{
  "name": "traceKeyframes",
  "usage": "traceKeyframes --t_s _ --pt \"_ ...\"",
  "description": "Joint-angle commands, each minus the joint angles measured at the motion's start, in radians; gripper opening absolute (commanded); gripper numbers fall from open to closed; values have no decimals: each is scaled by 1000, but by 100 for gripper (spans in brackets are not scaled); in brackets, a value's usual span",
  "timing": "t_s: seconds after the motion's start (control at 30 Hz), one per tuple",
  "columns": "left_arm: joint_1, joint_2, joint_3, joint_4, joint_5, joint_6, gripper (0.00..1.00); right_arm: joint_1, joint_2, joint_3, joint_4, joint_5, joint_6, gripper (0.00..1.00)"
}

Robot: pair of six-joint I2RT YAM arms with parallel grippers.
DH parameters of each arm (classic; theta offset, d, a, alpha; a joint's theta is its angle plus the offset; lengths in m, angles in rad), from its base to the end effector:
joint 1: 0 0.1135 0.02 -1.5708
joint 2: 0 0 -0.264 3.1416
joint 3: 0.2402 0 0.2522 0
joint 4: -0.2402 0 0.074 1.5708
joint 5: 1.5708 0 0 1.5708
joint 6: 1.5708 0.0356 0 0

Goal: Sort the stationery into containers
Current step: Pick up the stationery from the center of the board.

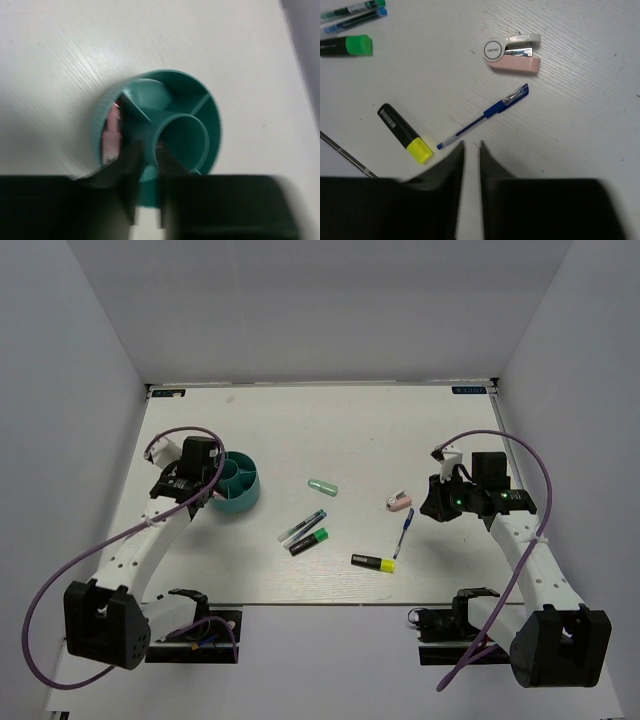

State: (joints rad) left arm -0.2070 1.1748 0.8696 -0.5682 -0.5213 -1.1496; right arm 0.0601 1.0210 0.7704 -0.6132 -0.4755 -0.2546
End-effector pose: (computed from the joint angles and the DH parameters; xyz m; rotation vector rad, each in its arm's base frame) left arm 0.2358 -0.0314 0.2603 -1.2363 1.9375 -0.0468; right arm 0.2015 0.0285 0.2556 -0.5769 2.2925 0.4835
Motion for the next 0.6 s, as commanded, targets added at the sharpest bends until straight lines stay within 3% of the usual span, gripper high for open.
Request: traceKeyframes --t_s 0.0,0.03,0.13,0.17,0.2,0.23,0.27,0.33,0.37,0.43,0.47,0.5,0.53,0.57 --pt "-67 -115 55 2 -14 186 15 0 4 -3 -8 -15 -25 8" --pt "-83 -131 49 8 3 252 0 1 7 0 -8 -14 -38 0" --pt "-176 -197 10 81 133 449 0 3 36 18 -8 -5 -63 0" --pt "-218 -208 -12 91 185 540 4 3 54 32 -10 3 -78 17" --pt "-233 -198 -8 94 346 574 14 4 76 55 -17 0 -95 39" --pt "-244 -172 -1 64 404 602 39 6 88 64 -35 -20 -115 59" --pt "-279 -153 47 39 458 693 50 7 123 101 -45 -23 -189 77" --pt "-342 -69 106 -34 591 743 62 4 169 124 -81 -72 -254 82" --pt "-354 -51 120 -80 602 795 66 1 203 141 -98 -90 -382 82" --pt "-396 -14 147 -120 598 838 66 6 238 156 -95 -84 -420 76" --pt "-417 -10 146 -122 606 862 56 7 269 177 -112 -90 -440 68" --pt "-440 -12 126 -89 603 873 27 0 278 206 -178 -148 -445 48" --pt "-451 -12 108 -67 607 875 13 4 281 223 -197 -175 -459 25" --pt "-472 -10 108 -67 615 875 13 4 281 224 -215 -230 -468 25"
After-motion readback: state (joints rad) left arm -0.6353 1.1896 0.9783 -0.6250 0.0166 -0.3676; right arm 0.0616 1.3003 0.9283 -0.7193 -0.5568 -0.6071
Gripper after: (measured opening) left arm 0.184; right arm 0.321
